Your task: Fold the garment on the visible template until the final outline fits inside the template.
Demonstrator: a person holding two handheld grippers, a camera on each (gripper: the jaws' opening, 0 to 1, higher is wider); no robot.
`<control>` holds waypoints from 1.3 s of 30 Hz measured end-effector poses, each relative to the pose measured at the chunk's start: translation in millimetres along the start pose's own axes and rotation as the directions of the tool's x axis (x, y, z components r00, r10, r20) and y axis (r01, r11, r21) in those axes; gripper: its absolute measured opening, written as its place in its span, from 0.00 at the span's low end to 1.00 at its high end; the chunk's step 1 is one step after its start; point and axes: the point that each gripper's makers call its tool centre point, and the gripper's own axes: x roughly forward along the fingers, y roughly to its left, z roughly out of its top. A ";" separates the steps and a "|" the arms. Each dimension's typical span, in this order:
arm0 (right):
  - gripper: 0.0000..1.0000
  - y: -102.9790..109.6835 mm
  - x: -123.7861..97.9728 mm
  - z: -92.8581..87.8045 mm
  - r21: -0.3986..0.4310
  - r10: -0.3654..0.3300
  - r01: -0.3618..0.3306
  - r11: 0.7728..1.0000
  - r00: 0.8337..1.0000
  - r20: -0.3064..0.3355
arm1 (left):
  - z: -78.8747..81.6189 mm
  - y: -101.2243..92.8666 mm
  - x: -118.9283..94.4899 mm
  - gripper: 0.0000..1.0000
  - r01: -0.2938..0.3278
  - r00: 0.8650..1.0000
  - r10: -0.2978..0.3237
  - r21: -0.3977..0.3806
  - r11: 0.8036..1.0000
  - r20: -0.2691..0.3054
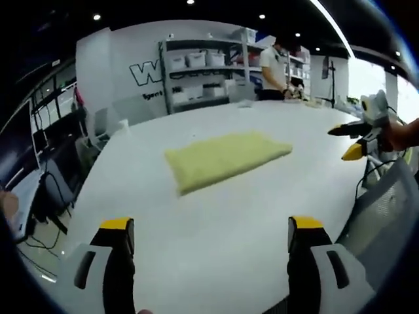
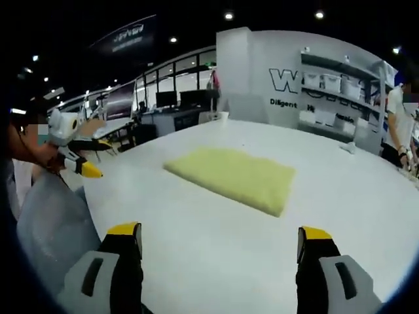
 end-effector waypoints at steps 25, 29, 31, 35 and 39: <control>0.92 4.2 0.5 3.4 -0.018 -0.064 0.064 0.998 0.998 0.017 | -0.6 11.4 -2.1 0.92 -0.064 0.997 0.060 0.095 0.993 0.043; 0.92 5.3 0.8 3.4 -0.032 -0.060 0.061 0.998 0.998 0.016 | -4.2 10.9 -0.7 0.93 -0.060 0.998 0.057 0.089 0.994 0.029; 0.93 5.8 0.6 2.1 -0.022 -0.056 0.056 0.998 0.998 0.014 | -5.0 8.8 -0.1 0.93 -0.049 0.999 0.047 0.091 0.995 0.025; 0.95 5.5 -0.4 0.0 -0.020 -0.060 0.060 0.998 0.998 0.023 | -7.9 9.4 -0.3 0.93 -0.047 0.999 0.046 0.096 0.994 0.013; 0.99 7.2 -0.7 -3.3 -0.011 -0.055 0.056 0.998 0.998 0.022 | -9.4 7.6 1.7 0.94 -0.047 0.999 0.046 0.114 0.992 0.007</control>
